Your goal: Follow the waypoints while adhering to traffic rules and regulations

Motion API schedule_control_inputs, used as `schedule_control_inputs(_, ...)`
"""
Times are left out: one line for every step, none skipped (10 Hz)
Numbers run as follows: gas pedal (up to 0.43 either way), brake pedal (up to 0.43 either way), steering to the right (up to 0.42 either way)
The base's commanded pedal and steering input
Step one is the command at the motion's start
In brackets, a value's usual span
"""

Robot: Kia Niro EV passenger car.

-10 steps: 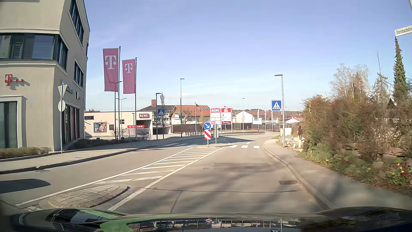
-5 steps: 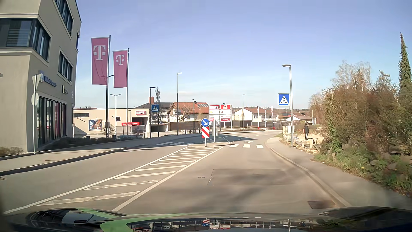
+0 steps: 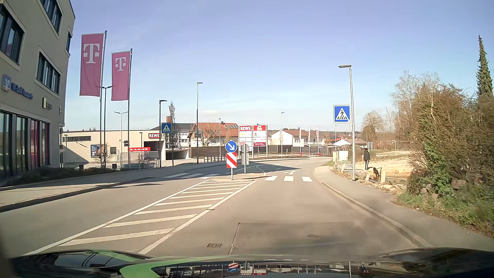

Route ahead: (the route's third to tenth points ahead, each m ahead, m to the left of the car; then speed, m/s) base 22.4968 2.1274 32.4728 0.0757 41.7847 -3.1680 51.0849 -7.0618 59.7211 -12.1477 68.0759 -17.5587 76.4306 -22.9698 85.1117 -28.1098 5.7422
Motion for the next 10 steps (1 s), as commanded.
schedule_control_inputs(0.13,0.0,0.054)
schedule_control_inputs(0.118,0.0,0.051)
schedule_control_inputs(0.11,0.0,0.05)
schedule_control_inputs(0.087,0.0,0.051)
schedule_control_inputs(0.087,0.0,0.051)
schedule_control_inputs(0.087,0.0,0.049)
schedule_control_inputs(0.087,0.0,0.044)
schedule_control_inputs(0.079,0.0,0.041)
schedule_control_inputs(0.059,0.0,0.04)
schedule_control_inputs(0.047,0.0,0.037)
